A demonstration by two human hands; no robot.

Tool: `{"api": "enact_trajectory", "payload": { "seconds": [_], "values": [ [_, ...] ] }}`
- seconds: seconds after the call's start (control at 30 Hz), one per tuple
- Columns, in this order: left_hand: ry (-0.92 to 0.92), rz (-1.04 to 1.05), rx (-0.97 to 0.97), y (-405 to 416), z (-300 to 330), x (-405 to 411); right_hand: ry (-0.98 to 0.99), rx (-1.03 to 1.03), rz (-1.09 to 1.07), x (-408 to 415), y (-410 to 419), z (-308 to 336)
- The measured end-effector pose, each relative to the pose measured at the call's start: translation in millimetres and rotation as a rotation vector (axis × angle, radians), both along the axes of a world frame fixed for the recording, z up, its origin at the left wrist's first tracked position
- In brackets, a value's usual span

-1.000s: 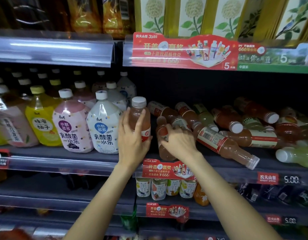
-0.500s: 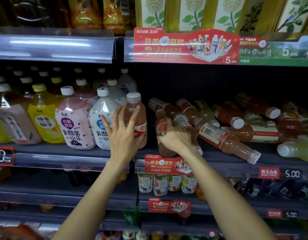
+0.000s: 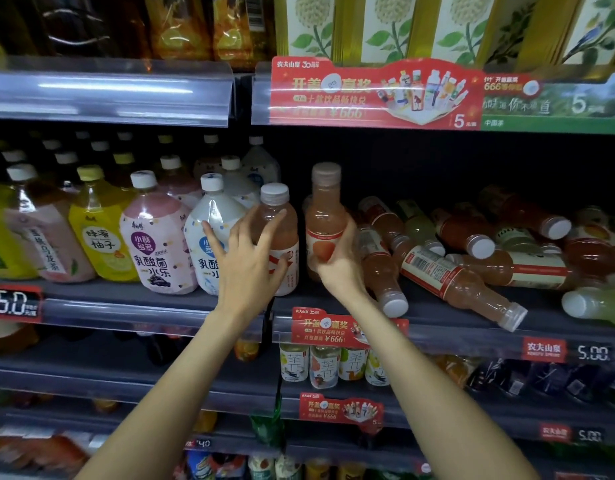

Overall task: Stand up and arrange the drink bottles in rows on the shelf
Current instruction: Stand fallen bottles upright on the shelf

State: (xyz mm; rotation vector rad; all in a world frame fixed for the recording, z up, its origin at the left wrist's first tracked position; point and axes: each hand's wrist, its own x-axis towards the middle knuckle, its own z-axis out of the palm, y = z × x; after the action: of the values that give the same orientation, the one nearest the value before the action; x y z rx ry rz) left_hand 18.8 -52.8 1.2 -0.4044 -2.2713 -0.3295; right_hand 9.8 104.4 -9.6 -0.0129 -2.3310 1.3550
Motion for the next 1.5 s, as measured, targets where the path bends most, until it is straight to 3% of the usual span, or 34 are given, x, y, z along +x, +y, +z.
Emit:
{"api": "enact_trajectory", "payload": {
  "seconds": [0.13,0.3,0.57,0.73,0.8,0.97,1.07,1.23,1.34,1.44,1.5],
  "values": [
    [0.020,0.056,-0.019,2,-1,1,-0.075,-0.054,0.002,-11,-4,-6],
    [0.061,0.076,-0.046,3,-4,-2,-0.014,0.265,-0.081,0,11,-12],
    [0.075,0.074,-0.031,4,-8,-2,-0.102,0.071,-0.038,-26,-9,-4],
    [0.093,0.077,-0.033,7,-3,-4,-0.091,0.118,-0.014,-25,-10,6],
    [0.074,0.070,-0.026,10,-1,-5,-0.063,0.210,-0.001,-13,-1,12],
    [0.067,-0.014,0.026,15,2,-9,0.084,0.696,-0.158,53,61,21],
    [0.007,-0.130,0.108,19,-1,-8,0.074,0.768,-0.073,77,98,21],
    [-0.096,-0.220,0.341,34,-7,-3,0.056,1.273,0.142,52,141,23],
    [-0.206,-0.262,0.486,40,-11,-3,0.045,1.374,0.335,38,137,20],
    [-0.253,-0.293,0.534,38,-11,-3,0.176,1.449,0.464,29,135,15],
    [-0.251,-0.314,0.554,35,-10,-3,0.284,1.340,0.470,32,138,13]
  ]
}}
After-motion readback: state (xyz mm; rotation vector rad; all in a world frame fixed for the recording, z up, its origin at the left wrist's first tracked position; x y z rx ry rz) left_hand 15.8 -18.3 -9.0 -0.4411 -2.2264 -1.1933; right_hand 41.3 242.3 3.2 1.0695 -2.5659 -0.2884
